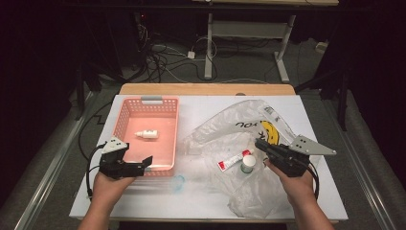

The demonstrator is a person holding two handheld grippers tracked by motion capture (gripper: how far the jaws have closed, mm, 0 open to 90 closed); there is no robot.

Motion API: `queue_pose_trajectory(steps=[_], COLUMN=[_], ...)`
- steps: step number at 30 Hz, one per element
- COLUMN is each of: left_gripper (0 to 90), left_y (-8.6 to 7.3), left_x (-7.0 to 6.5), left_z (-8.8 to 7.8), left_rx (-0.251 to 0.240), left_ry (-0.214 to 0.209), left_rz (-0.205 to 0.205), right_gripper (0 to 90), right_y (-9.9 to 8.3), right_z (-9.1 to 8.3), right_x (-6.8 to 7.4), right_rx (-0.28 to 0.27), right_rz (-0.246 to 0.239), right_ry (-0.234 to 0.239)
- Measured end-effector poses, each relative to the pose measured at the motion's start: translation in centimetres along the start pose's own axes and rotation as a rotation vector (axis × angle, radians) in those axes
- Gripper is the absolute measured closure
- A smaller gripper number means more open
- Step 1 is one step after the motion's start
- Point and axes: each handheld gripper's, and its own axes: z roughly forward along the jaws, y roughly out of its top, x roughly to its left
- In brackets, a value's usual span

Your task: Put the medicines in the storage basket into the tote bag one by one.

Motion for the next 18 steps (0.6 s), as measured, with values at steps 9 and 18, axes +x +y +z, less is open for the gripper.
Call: queue_pose_trajectory(steps=[9,18], left_gripper=[0.0,0.0], left_y=[0.1,2.2], left_x=[0.0,-0.5], left_z=[0.0,-0.2], left_rx=[-0.008,-0.052], left_ry=[-0.012,-0.065], left_rz=[-0.008,-0.015], right_gripper=[90.0,90.0], right_y=[0.0,0.2], right_z=[0.0,-0.1], right_x=[0.0,0.2], right_rx=[0.000,-0.004], right_rz=[-0.004,-0.010], right_ry=[-0.001,-0.002])
